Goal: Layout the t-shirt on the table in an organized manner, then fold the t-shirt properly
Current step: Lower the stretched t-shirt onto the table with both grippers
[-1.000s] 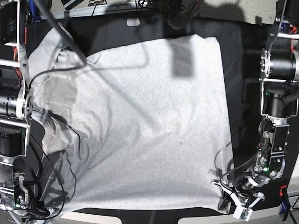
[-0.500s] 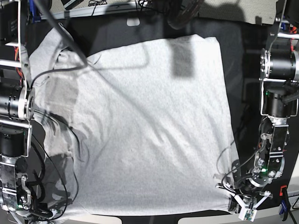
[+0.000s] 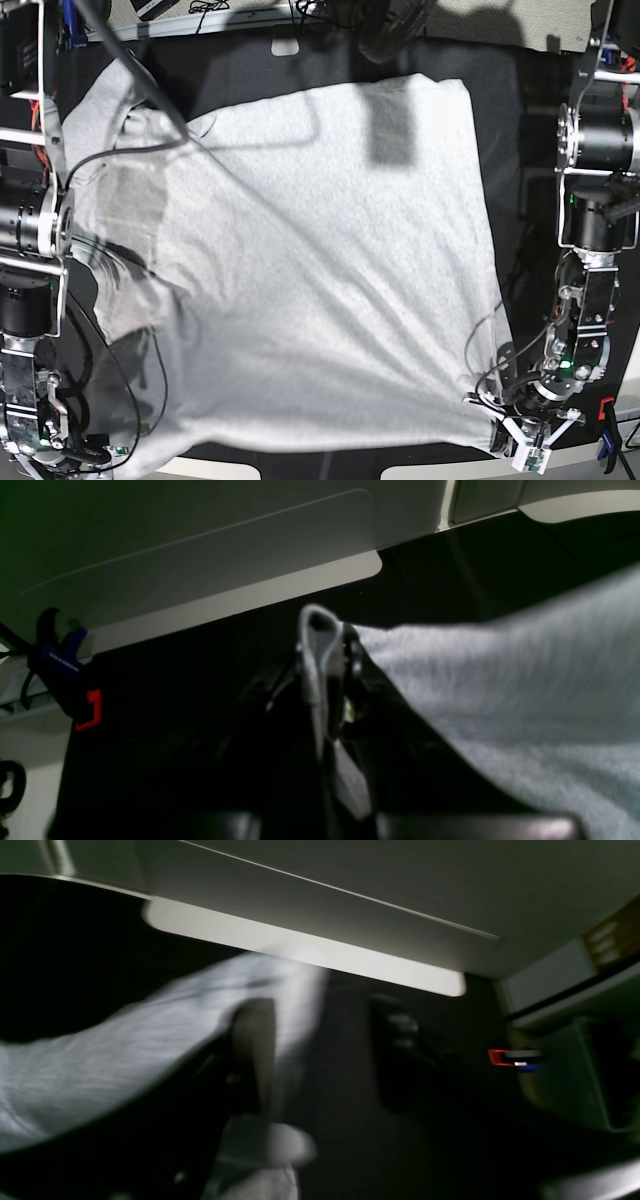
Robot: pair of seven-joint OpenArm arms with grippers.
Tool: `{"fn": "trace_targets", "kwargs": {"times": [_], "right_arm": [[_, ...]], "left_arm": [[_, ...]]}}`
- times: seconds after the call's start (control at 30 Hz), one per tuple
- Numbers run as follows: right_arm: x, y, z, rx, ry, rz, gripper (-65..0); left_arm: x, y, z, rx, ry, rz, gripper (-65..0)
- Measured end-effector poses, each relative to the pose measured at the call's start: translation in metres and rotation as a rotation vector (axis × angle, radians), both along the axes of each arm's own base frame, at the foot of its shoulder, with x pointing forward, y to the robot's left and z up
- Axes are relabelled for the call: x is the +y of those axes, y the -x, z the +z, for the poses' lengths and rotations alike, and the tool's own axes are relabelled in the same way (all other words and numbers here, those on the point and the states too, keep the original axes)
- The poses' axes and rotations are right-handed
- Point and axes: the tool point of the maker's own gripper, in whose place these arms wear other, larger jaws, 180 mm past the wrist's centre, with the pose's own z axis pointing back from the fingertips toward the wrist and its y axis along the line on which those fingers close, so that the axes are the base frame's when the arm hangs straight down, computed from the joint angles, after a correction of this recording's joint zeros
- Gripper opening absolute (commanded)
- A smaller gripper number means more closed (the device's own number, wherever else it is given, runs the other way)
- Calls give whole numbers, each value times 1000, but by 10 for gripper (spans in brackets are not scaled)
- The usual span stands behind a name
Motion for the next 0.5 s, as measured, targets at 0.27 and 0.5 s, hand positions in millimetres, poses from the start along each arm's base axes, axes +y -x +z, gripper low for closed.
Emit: {"fn": "trace_targets", "kwargs": {"times": [0.27, 0.5], "right_arm": [[1, 0, -1, 2, -10, 0, -321], [3, 4, -9, 43, -61, -14, -321]], "left_arm": [[0, 0, 0, 1, -1, 0, -650], [0, 0, 0, 0, 0, 0, -633]]}}
